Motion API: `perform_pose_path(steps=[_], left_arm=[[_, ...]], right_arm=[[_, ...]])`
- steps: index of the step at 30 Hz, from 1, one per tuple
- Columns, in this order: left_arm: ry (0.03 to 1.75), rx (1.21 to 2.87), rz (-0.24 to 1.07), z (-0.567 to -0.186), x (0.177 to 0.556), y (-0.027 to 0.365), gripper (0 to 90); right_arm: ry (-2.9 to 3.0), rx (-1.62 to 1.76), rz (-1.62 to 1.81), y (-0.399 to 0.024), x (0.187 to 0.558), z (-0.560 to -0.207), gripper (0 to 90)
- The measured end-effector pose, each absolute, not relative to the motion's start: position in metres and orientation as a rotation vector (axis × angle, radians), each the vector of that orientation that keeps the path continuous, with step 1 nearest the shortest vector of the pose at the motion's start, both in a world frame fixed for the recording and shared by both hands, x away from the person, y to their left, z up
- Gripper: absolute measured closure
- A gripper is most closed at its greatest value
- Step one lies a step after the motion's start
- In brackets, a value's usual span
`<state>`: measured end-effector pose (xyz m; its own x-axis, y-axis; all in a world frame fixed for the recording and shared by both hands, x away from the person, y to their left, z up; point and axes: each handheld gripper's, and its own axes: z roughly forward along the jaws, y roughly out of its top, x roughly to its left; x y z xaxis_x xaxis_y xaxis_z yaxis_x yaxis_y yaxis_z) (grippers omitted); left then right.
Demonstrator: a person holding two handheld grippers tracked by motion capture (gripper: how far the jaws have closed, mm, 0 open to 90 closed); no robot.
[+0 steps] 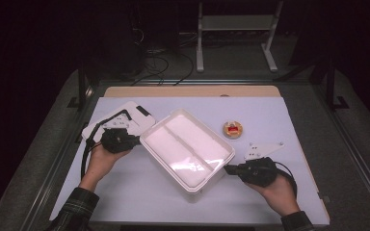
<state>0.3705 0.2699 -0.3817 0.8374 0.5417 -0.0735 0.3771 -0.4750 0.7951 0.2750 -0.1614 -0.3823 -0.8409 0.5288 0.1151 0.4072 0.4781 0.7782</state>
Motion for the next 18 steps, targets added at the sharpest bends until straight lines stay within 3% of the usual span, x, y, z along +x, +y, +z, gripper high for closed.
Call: perform_pose_path(steps=[8,18], left_arm=[[0.61,2.137,0.173,-0.382,0.359,0.272,89.6],[0.646,2.113,0.211,-0.379,0.368,0.28,89.5]], right_arm=[[2.556,0.86,1.284,-0.172,0.283,-0.382,89.7],[2.55,0.883,1.272,-0.177,0.293,-0.384,89.8]])
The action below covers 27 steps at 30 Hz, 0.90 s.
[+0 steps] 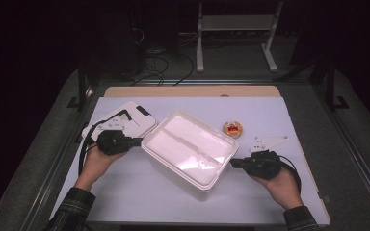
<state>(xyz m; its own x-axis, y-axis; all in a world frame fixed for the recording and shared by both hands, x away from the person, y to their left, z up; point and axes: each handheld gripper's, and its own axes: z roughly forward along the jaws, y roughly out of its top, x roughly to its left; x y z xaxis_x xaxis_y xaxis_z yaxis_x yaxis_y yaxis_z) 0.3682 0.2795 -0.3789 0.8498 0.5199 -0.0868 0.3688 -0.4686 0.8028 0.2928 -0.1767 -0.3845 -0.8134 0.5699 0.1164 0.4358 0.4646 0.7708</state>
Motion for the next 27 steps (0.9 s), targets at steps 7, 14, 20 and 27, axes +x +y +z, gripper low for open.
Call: perform_pose_path(steps=[7,14,20,27], left_arm=[[0.601,2.097,0.176,-0.38,0.369,0.27,89.5],[0.568,2.094,0.166,-0.38,0.37,0.266,89.5],[0.54,2.103,0.133,-0.381,0.362,0.266,89.5],[0.536,2.112,0.109,-0.381,0.343,0.273,89.5]], right_arm=[[2.537,0.906,1.261,-0.18,0.302,-0.385,89.8],[2.523,0.909,1.246,-0.181,0.31,-0.386,89.8],[2.513,0.922,1.244,-0.182,0.32,-0.385,89.8],[2.51,0.916,1.26,-0.178,0.33,-0.386,89.8]])
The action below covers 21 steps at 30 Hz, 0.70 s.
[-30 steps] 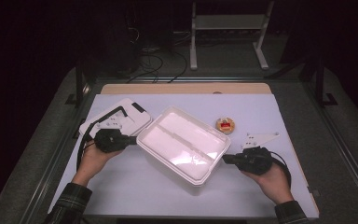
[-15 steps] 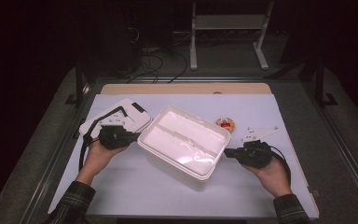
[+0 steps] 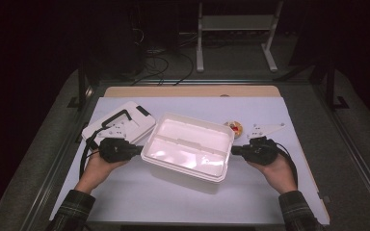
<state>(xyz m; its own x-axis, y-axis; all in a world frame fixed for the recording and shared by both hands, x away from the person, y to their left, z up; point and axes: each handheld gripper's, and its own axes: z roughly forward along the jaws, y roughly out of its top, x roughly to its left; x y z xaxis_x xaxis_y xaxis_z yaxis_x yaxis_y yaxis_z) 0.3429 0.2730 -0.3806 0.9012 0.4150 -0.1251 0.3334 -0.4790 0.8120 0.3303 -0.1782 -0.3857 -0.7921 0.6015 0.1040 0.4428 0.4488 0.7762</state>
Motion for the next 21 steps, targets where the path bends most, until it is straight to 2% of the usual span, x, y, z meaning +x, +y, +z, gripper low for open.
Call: perform_pose_path(steps=[19,21], left_arm=[[0.521,2.133,0.102,-0.378,0.316,0.273,89.4],[0.544,2.157,0.129,-0.378,0.316,0.275,86.6]], right_arm=[[2.518,0.908,1.272,-0.172,0.351,-0.385,89.7],[2.52,0.908,1.27,-0.172,0.35,-0.384,89.6]])
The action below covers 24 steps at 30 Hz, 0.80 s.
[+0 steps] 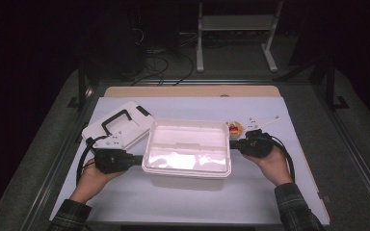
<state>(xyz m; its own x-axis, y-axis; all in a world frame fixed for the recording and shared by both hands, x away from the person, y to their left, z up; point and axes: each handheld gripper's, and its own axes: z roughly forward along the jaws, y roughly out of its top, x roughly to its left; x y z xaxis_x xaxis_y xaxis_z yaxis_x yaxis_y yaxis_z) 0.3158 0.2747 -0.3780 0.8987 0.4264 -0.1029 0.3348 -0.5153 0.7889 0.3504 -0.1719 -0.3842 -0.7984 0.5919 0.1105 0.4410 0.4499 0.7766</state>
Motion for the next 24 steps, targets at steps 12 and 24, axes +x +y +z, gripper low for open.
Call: perform_pose_path(steps=[12,24], left_arm=[[0.741,2.324,0.263,-0.406,0.302,0.291,27.1],[0.817,2.406,0.32,-0.44,0.287,0.293,2.5]], right_arm=[[2.543,0.905,1.173,-0.181,0.34,-0.383,65.1],[2.526,0.926,1.159,-0.198,0.332,-0.371,58.5]])
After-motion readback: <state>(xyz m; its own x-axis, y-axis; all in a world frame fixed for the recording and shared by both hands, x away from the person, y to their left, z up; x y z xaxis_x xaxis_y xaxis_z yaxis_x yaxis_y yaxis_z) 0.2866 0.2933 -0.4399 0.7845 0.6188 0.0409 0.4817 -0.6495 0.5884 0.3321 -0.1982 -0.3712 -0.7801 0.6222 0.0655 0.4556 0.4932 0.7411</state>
